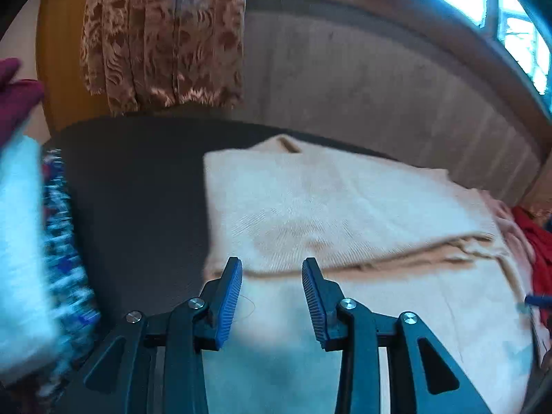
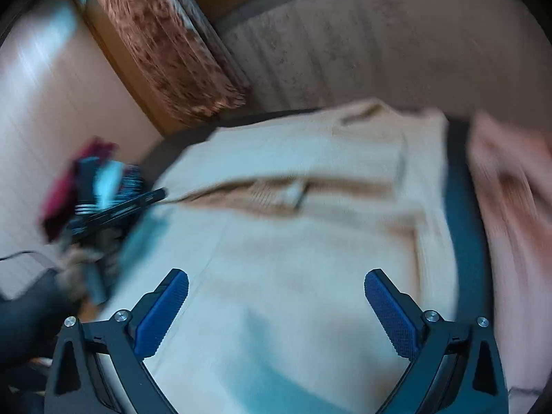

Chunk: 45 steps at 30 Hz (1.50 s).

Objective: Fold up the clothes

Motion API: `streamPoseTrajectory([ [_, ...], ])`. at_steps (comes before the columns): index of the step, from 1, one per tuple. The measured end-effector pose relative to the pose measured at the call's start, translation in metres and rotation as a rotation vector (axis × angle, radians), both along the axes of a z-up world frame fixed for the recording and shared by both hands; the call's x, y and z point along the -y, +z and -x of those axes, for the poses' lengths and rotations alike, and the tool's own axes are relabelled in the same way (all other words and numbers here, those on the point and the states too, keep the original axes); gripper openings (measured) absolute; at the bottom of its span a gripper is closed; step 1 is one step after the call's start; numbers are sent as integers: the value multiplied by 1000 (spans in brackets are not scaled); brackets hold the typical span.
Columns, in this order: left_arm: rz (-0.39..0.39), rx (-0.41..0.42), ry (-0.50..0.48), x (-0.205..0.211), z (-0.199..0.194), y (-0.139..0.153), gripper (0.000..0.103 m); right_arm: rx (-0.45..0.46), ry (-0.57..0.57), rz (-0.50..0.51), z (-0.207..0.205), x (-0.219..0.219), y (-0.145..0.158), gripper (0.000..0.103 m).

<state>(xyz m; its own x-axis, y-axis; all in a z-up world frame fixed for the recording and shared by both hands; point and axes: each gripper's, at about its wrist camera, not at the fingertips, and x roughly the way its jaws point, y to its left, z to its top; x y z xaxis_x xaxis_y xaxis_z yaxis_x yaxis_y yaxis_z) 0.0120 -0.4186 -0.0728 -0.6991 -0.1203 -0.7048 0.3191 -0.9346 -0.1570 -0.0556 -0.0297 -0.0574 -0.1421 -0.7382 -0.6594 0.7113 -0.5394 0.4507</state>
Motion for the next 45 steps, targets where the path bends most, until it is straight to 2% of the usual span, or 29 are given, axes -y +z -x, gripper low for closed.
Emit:
streamPoseTrajectory([
  [3, -32, -16, -30, 6, -41, 7, 38, 114, -58, 8, -15, -64, -21, 103],
  [7, -36, -6, -1, 11, -90, 6, 39, 227, -105, 107, -30, -104, -40, 103],
  [10, -76, 15, 22, 16, -126, -2, 40, 292, -51, 184, -37, -94, -44, 103],
  [12, -88, 29, 21, 15, -152, -10, 40, 286, -4, 181, -41, -79, -44, 103],
  [15, -156, 31, 4, 8, -187, -19, 42, 312, 61, 194, -51, -64, -45, 103],
  [18, -213, 49, -23, -2, -207, -32, 44, 328, 144, 172, -65, -58, -46, 103],
  [21, -229, 50, -46, -11, -211, -41, 48, 366, 219, 171, -81, -54, -46, 103],
  [24, -231, 37, -22, -13, -207, -46, 48, 358, 225, 178, -86, -54, -47, 103],
  [27, -220, 14, -35, -22, -208, -48, 52, 357, 163, 225, -85, -61, -49, 103],
  [29, -200, 23, -68, -34, -206, -49, 52, 314, 143, 231, -91, -64, -48, 103],
  [31, -202, 32, -125, -48, -202, -48, 52, 216, 167, 195, -103, -59, -45, 103],
  [33, -161, 48, -155, -61, -199, -48, 52, 142, 180, 158, -113, -54, -42, 103],
  [35, -140, 55, -160, -68, -199, -49, 52, 147, 161, 159, -113, -55, -42, 103],
  [37, -155, 62, -162, -68, -199, -49, 51, 163, 132, 162, -111, -59, -42, 92],
  [38, -173, 62, -155, -67, -199, -49, 46, 166, 119, 159, -110, -61, -43, 88],
  [39, -206, 64, -146, -65, -201, -49, 44, 170, 109, 157, -109, -64, -44, 79],
  [40, -221, 68, -145, -64, -200, -49, 34, 181, 104, 158, -108, -67, -45, 68],
  [41, -229, 78, -145, -63, -198, -50, 18, 199, 101, 159, -107, -69, -47, 62],
  [43, -223, 94, -144, -64, -195, -49, 10, 241, 96, 157, -106, -77, -53, 39],
  [45, -221, 99, -143, -63, -193, -47, 7, 268, 90, 159, -107, -85, -58, 29],
])
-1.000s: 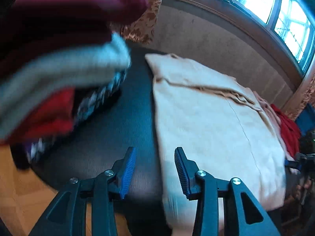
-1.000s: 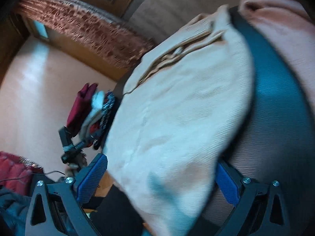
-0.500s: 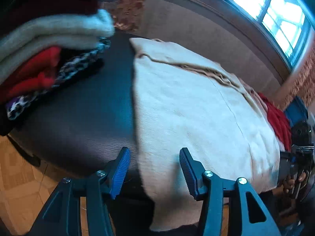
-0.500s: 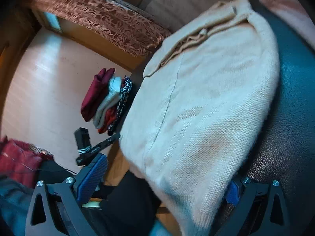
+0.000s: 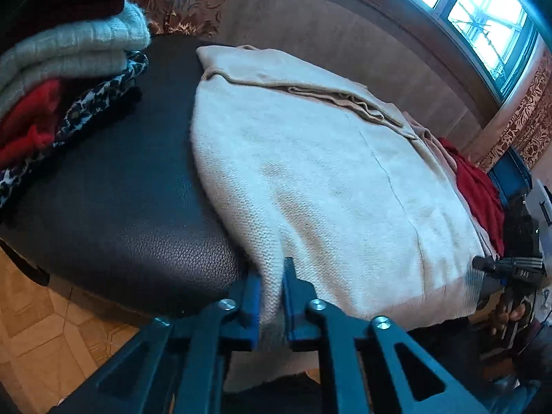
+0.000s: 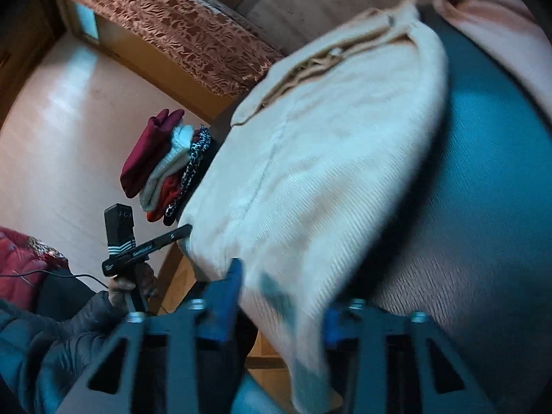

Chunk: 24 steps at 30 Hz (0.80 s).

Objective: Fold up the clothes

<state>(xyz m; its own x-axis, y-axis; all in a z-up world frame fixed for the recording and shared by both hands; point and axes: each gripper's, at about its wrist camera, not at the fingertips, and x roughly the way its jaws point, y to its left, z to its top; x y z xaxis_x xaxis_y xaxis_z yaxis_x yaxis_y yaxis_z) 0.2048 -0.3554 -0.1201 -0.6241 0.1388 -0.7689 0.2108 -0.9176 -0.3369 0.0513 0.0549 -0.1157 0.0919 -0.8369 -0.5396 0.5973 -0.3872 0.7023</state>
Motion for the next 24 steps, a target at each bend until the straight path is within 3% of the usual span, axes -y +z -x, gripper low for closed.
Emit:
streamPoseTrajectory([
  [2, -22, -5, 19, 5, 0, 3, 6, 12, -6, -3, -1, -5, -2, 22],
  [4, -70, -20, 51, 15, -3, 8, 6, 36, -19, 9, -3, -9, -3, 8],
  [6, -115, -66, 72, 25, -8, 19, 6, 34, -38, 50, -5, -12, 5, 7],
  [8, -111, -67, 77, 28, -9, 20, 6, 13, -62, 94, -8, -18, 14, 7],
  [12, -114, 6, 56, 21, -3, -6, 7, 31, -77, 23, -12, -21, -1, 7],
  [13, -95, -14, 52, 17, -4, -5, 11, 40, -79, -5, -13, -19, -8, 7],
  [14, -76, -32, 46, 13, -4, -4, 22, 49, -82, -14, -13, -19, -12, 7],
  [16, -30, -20, 5, 3, 1, -1, 25, 61, -90, 7, -13, -19, -15, 6],
  [18, 51, 9, -34, -6, 5, 1, 24, 60, -85, 6, -13, -17, -17, 7],
  [19, 64, 19, -54, -8, 6, 2, 7, 61, -80, -1, -12, -16, -17, 7],
  [20, 75, 29, -73, -9, 8, 3, 6, 56, -77, -12, -12, -15, -16, 7],
  [22, 42, 15, -80, -6, 6, 7, 6, 32, -79, -36, -13, -14, -12, 7],
  [24, -45, -25, -76, 3, -1, 16, 6, 38, -81, -22, -16, -13, -8, 7],
])
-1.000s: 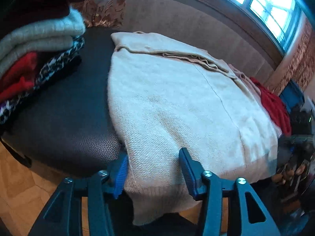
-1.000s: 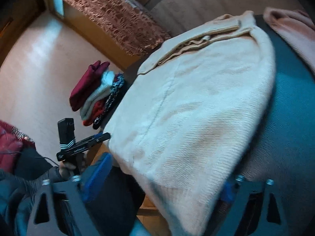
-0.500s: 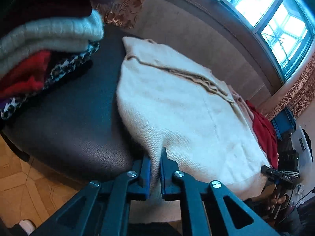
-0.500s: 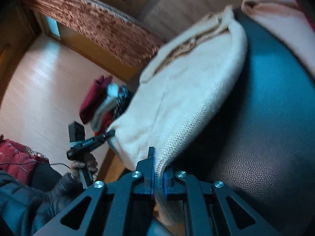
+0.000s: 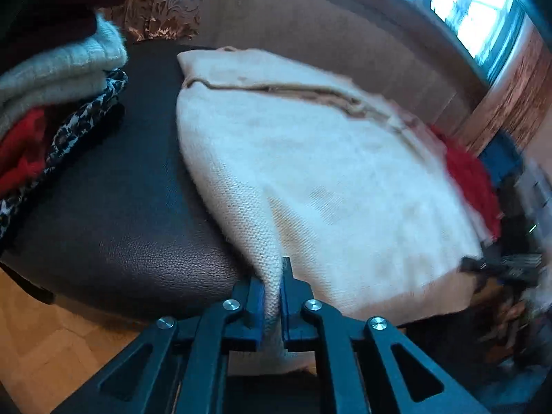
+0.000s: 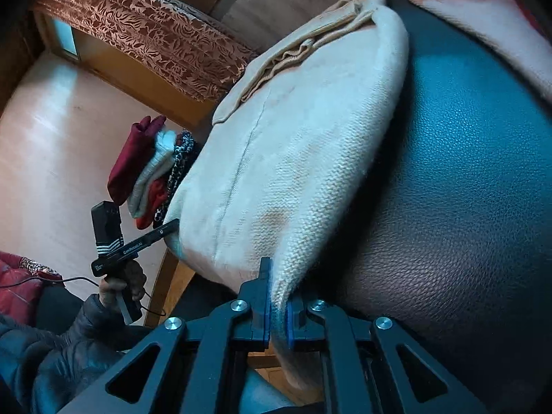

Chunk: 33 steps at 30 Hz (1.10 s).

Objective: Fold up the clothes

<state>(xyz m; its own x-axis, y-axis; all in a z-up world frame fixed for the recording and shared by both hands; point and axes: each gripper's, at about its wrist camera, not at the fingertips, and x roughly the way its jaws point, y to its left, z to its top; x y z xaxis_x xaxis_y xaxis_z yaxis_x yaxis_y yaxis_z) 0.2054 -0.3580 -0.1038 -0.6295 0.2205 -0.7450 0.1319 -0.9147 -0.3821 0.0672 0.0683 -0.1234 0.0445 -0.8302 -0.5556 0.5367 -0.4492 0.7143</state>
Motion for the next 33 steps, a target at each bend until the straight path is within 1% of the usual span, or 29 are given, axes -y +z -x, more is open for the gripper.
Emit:
streamPoseTrajectory([
  [2, -91, -57, 4, 10, -8, 12, 6, 11, 2, 61, -4, -2, 11, 7],
  [5, -181, -129, 10, 20, -12, 31, 5, 20, 6, 136, -6, -5, 28, 7],
  [9, -237, -234, 7, 29, -2, 62, 5, 20, 11, 222, -1, -1, 54, 6],
  [12, -256, -298, 2, 34, 19, 81, 5, 20, 11, 288, 13, 9, 72, 6],
  [15, -263, -358, 22, 43, 48, 97, 5, -6, 7, 337, 38, 24, 92, 6],
  [17, -255, -394, 52, 49, 67, 106, 5, -29, 0, 362, 61, 35, 104, 6],
  [22, -208, -434, 161, 72, 139, 118, 6, -111, -35, 379, 137, 68, 131, 6],
  [24, -202, -396, 230, 88, 175, 109, 6, -118, -72, 366, 175, 81, 131, 6],
  [25, -187, -372, 261, 93, 190, 101, 6, -106, -97, 356, 198, 88, 127, 7],
  [27, -171, -285, 302, 104, 227, 74, 6, -77, -152, 306, 241, 102, 111, 8],
  [28, -162, -220, 319, 106, 240, 54, 6, -36, -183, 282, 262, 107, 96, 10],
  [29, -153, -155, 337, 109, 254, 35, 6, 15, -211, 256, 280, 114, 77, 10],
  [31, -135, -25, 369, 113, 281, -4, 6, 88, -252, 183, 302, 126, 41, 10],
  [32, -121, 19, 354, 109, 285, -25, 6, 117, -255, 150, 304, 129, 22, 10],
  [33, -97, -20, 346, 105, 280, -27, 6, 147, -258, 118, 307, 132, 3, 2],
])
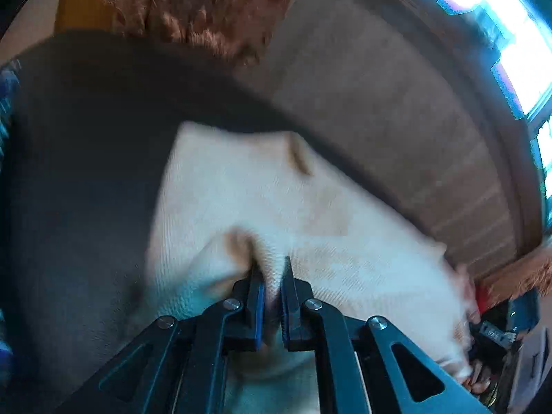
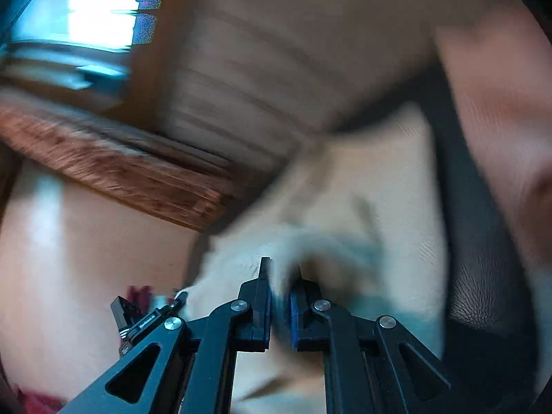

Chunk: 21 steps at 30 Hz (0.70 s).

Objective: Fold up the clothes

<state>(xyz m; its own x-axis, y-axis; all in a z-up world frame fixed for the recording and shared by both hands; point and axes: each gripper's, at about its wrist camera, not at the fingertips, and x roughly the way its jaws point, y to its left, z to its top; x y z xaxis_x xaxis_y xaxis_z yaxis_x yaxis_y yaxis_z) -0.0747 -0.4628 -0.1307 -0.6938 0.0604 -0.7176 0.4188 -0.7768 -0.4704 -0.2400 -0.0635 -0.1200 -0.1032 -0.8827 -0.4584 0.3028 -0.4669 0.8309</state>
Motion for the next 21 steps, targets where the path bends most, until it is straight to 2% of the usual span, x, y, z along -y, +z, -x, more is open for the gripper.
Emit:
streamPoseTrajectory([
  [1, 17, 2, -20, -4, -5, 1, 6, 1, 0, -1, -2, 0, -10, 2],
  [3, 49, 5, -58, -13, -15, 3, 6, -53, 8, 40, -16, -8, -9, 2],
  [6, 31, 4, -90, -20, -43, 0, 6, -87, 56, 10, -40, -21, -4, 2],
  [9, -16, 2, -112, -29, -78, -2, 6, -84, 78, -2, -65, -40, 0, 2],
  [12, -50, 23, -128, -40, -103, 4, 6, -43, 74, -25, -82, -54, 3, 3],
  [14, -76, 29, -141, -41, -112, 10, 6, -9, 93, -31, -91, -57, 12, 10],
  [15, -112, 30, -144, -39, -116, 11, 6, 2, 110, -22, -96, -57, 17, 22],
  [16, -157, 23, -145, -37, -120, 12, 6, 13, 128, -12, -100, -58, 21, 40],
  [17, -192, 9, -143, -37, -126, 14, 6, 14, 146, -6, -104, -58, 26, 47],
  [18, -229, -5, -144, -35, -129, 17, 6, 5, 168, -6, -109, -56, 31, 52],
  [21, -386, -52, -154, -29, -131, 23, 6, -18, 232, -16, -124, -45, 43, 52],
])
